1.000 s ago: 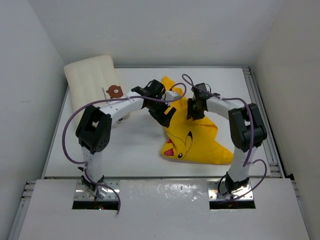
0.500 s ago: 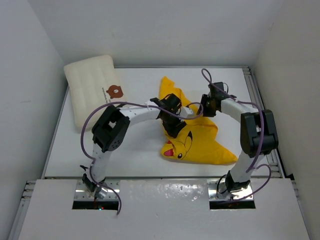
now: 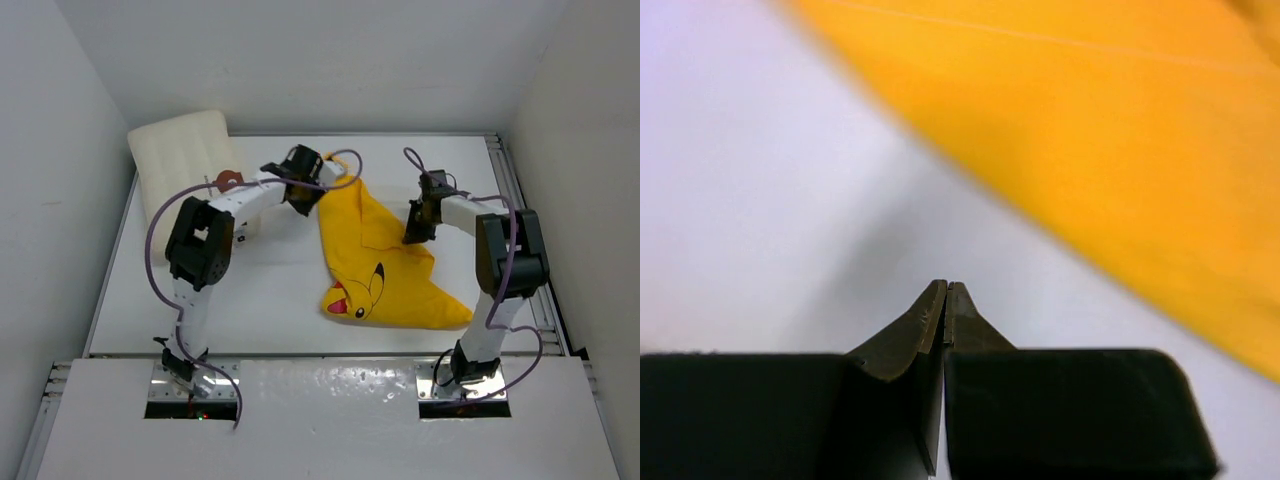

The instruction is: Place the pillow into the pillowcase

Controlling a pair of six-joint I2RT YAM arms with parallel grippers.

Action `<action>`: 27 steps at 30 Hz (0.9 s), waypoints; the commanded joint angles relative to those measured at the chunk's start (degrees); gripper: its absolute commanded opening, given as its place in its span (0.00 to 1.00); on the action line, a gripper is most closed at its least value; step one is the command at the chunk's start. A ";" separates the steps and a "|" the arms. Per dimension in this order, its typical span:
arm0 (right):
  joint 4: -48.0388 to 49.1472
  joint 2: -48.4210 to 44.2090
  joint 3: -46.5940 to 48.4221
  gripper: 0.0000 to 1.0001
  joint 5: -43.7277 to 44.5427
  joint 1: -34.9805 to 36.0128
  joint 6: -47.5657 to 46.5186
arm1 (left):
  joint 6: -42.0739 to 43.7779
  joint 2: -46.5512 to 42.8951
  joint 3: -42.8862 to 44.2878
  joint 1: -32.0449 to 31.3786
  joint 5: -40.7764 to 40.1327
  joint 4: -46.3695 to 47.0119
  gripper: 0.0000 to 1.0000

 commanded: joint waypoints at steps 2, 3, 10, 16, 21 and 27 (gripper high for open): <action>4.45 -2.84 -5.80 0.00 -3.70 0.31 5.34 | 1.26 -3.45 5.88 6.74 -8.96 7.27 0.00; 5.34 -5.20 -7.05 0.00 -3.79 -0.13 7.43 | 0.65 -2.91 7.11 8.14 -9.59 7.54 0.00; 11.23 -15.23 -14.52 0.00 -2.99 -2.41 15.53 | 11.36 -4.58 8.45 2.71 5.91 -1.93 0.40; 26.26 -21.04 -22.18 0.00 -13.98 -14.71 30.74 | 8.82 -3.79 4.23 -1.51 20.35 -5.20 0.65; 17.92 -20.43 -19.19 0.00 -9.59 -16.48 26.26 | 7.51 -2.82 -1.12 -6.17 27.31 -0.56 0.75; 23.10 -17.79 -21.21 0.00 -15.03 -21.75 30.48 | 10.47 -0.98 -5.35 -11.00 25.74 3.06 0.83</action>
